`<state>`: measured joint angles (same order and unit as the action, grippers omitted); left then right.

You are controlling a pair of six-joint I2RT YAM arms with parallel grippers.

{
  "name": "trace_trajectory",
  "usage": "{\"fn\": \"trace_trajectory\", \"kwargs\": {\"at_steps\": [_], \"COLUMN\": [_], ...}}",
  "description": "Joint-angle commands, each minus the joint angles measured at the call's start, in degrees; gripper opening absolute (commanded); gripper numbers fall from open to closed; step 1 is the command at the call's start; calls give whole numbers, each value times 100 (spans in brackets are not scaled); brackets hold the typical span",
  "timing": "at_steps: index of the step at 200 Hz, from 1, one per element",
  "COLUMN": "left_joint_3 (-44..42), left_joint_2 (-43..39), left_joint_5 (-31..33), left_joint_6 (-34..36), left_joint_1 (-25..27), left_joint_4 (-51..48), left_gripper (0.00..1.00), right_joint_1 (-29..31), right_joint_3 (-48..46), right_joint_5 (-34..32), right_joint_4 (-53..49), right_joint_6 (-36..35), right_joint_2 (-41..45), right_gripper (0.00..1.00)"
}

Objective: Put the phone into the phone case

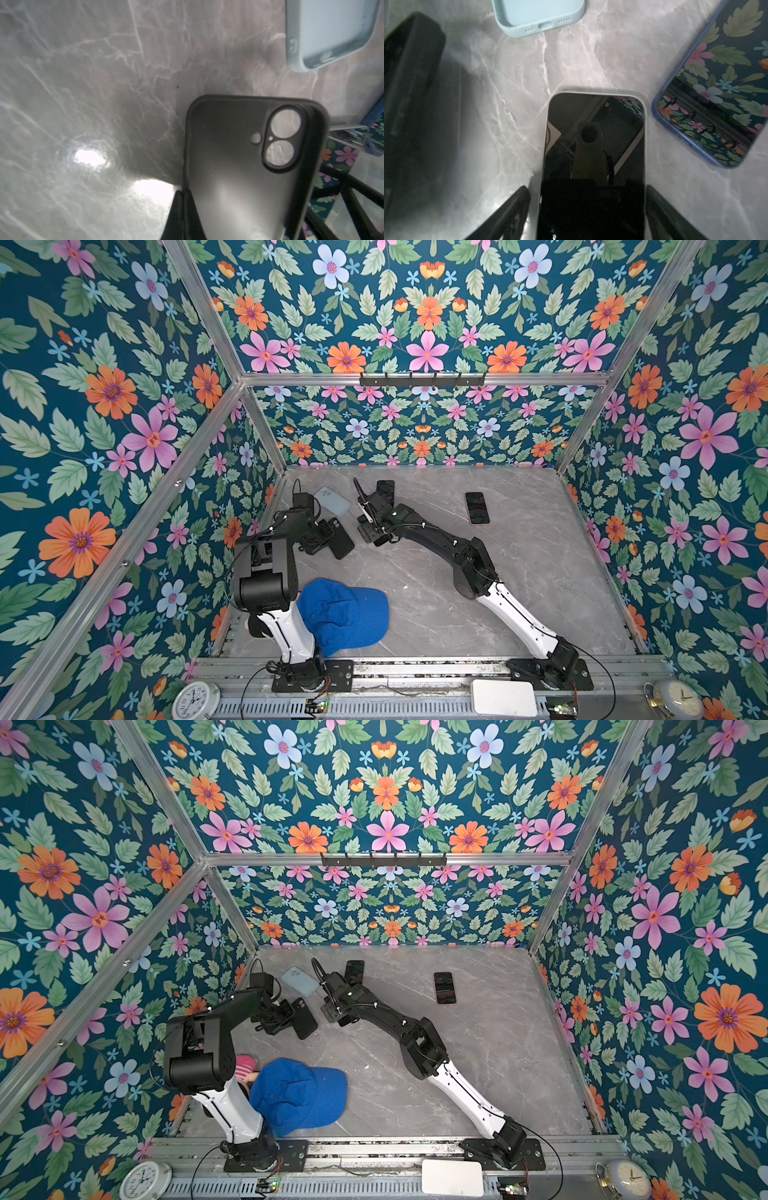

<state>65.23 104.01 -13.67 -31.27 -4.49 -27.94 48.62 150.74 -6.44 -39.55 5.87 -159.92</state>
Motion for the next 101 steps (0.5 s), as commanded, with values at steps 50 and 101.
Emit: {"fn": "trace_trajectory", "kwargs": {"at_steps": [50, 101], "left_joint_3": [2, 7], "left_joint_2": [-38, -30], "left_joint_5": [41, 190], "left_joint_6": [68, -71], "left_joint_1": [136, 530], "left_joint_4": [-97, -97], "left_gripper": [3, 2], "right_joint_1": [-2, -26], "right_joint_3": [-811, -2475], "right_joint_5": [0, -238], "right_joint_4": [-1197, -721], "right_joint_6": [406, 415], "right_joint_2": [471, 1645], "right_gripper": [67, 65]}}
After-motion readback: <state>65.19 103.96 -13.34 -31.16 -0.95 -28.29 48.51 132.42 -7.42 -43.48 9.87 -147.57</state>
